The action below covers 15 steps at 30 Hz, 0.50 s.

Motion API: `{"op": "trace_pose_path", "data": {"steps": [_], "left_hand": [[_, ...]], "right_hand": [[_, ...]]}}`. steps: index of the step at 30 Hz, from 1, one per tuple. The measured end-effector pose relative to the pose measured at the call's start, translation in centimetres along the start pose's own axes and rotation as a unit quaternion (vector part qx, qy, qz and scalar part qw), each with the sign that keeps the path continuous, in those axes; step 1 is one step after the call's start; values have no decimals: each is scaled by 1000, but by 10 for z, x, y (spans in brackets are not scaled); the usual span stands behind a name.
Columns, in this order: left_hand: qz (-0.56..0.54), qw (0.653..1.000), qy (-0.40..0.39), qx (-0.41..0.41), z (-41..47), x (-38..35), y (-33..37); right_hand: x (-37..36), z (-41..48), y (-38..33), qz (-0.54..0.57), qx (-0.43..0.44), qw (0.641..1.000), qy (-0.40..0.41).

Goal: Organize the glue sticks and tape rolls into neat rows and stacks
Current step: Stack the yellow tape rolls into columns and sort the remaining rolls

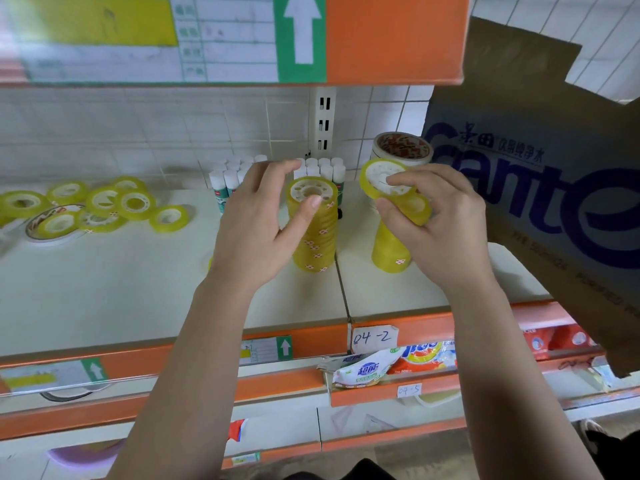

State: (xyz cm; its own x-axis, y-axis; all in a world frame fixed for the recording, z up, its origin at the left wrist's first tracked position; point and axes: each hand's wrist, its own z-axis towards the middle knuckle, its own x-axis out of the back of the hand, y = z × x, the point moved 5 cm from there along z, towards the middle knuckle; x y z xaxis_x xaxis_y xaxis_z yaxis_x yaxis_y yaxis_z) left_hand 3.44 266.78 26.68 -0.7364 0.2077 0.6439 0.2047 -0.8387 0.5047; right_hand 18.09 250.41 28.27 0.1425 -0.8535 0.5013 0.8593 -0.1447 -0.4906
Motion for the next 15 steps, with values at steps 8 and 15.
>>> {"op": "trace_pose_path", "data": {"steps": [8, 15], "left_hand": [[25, 999, 32, 21, -17, 21, -41], [51, 997, 30, 48, -34, 29, -66]], "right_hand": [[-44, 19, -33, 54, 47, 994, -79], [-72, 16, -35, 44, 35, 991, -124]]}}
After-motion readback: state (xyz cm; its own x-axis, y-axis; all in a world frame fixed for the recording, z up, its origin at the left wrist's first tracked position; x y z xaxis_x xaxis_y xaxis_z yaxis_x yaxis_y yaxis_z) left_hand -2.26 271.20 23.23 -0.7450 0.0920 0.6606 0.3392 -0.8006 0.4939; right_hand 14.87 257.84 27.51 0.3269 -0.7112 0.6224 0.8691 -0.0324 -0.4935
